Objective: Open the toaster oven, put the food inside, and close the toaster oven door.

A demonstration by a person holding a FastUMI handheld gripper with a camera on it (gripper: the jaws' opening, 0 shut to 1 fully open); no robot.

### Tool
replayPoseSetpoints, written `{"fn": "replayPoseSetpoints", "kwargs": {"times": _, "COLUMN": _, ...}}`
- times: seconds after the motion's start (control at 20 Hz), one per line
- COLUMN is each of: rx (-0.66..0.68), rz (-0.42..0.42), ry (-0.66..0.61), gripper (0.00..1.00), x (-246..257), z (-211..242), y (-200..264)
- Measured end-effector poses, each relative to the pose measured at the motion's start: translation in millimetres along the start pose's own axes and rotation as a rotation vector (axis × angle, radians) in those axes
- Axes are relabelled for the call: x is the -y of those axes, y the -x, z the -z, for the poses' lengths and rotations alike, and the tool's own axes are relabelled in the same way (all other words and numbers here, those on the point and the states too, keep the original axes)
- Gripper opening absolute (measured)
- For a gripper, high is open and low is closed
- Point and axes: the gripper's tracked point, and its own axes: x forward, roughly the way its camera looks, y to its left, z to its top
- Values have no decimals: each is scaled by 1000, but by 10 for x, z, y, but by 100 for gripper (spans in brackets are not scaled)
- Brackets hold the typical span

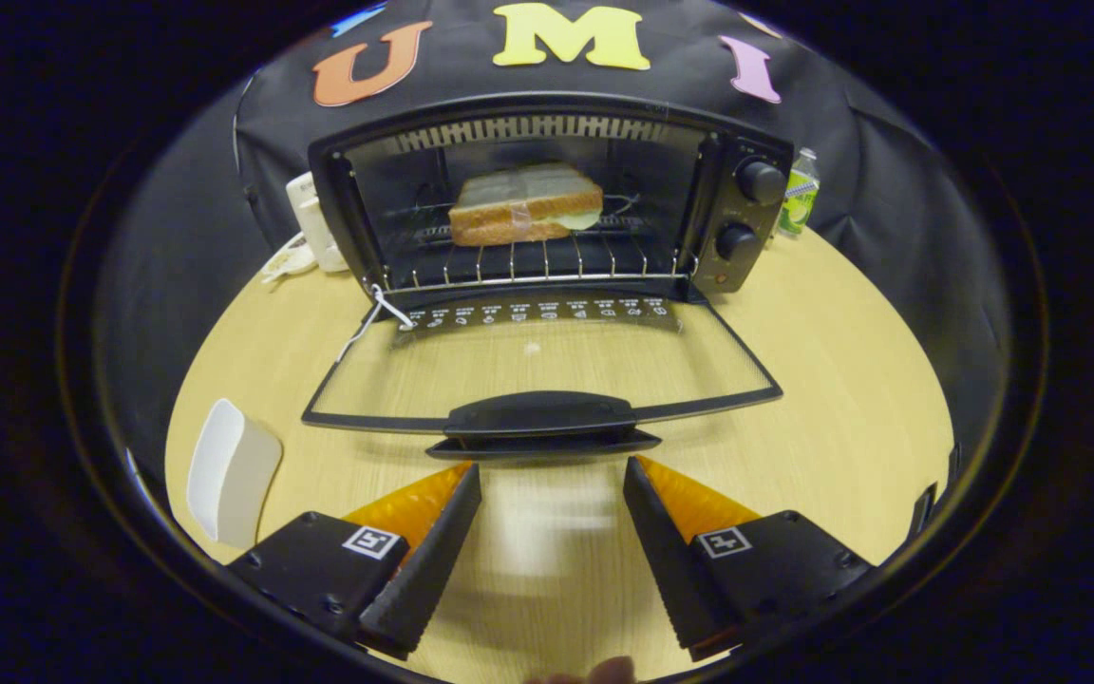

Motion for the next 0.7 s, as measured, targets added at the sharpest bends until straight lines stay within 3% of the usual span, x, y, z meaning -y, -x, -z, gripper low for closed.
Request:
{"fn": "replayPoseSetpoints", "kwargs": {"times": 0.3, "rx": 127, "rz": -39, "ry": -17, "gripper": 98, "x": 1, "z": -477, "y": 493}}
{"fn": "replayPoseSetpoints", "kwargs": {"times": 0.7, "rx": 354, "rz": -55, "ry": -40, "gripper": 98, "x": 130, "z": -1608, "y": 1361}}
